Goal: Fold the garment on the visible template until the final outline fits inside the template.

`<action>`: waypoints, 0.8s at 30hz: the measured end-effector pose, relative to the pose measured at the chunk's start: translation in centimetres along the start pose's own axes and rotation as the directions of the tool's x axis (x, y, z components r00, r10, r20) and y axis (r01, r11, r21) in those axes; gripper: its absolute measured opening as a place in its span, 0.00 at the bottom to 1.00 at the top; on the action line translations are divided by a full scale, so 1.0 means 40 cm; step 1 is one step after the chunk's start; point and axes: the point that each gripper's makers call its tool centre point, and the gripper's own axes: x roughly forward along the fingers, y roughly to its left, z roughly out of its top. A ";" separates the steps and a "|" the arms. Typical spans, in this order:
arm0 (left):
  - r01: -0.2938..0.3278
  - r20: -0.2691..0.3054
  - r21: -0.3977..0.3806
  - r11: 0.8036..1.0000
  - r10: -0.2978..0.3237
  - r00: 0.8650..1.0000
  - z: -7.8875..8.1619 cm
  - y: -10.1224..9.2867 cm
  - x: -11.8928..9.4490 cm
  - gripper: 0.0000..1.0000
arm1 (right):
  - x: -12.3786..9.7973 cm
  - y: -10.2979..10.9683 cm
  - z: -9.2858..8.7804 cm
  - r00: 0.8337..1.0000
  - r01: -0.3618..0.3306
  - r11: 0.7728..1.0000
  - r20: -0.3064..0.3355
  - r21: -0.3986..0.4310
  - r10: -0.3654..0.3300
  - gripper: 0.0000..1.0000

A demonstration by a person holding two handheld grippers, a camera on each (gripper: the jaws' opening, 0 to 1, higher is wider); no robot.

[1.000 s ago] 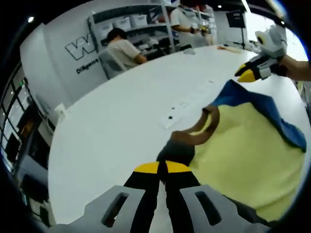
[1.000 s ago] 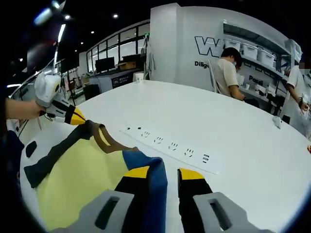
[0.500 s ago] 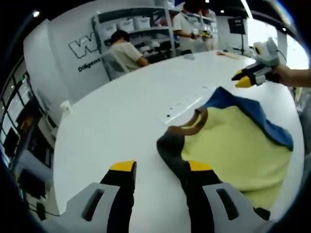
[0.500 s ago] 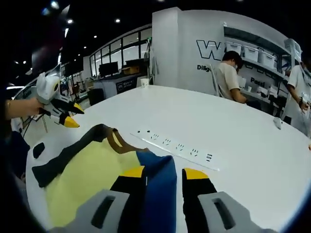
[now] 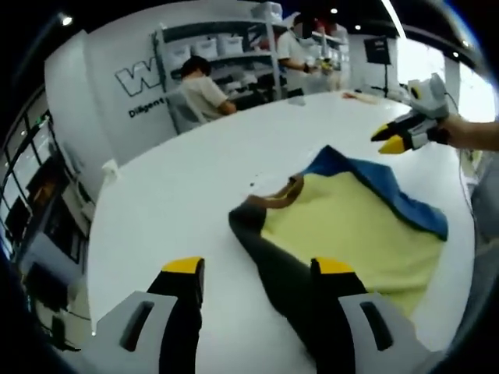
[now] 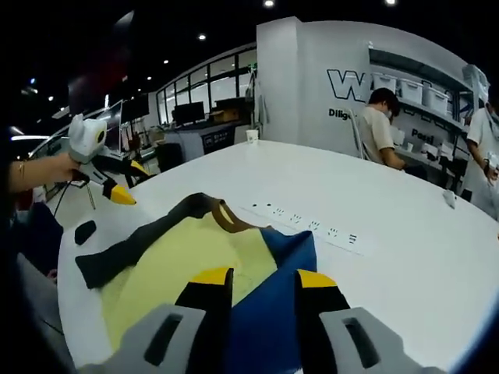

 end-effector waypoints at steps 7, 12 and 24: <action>-0.020 -0.011 -0.034 0.999 0.019 1.000 -0.069 -0.045 -0.059 0.62 | -0.049 0.050 -0.049 1.000 -0.008 1.000 -0.016 0.015 0.008 0.25; -0.015 -0.028 -0.089 0.996 0.013 1.000 -0.123 -0.078 -0.079 0.64 | -0.074 0.081 -0.096 0.999 -0.001 1.000 -0.045 0.014 0.002 0.26; -0.012 -0.059 -0.229 0.973 -0.002 0.998 -0.246 -0.142 -0.126 0.60 | -0.126 0.165 -0.184 0.997 -0.032 0.998 -0.073 0.056 0.036 0.24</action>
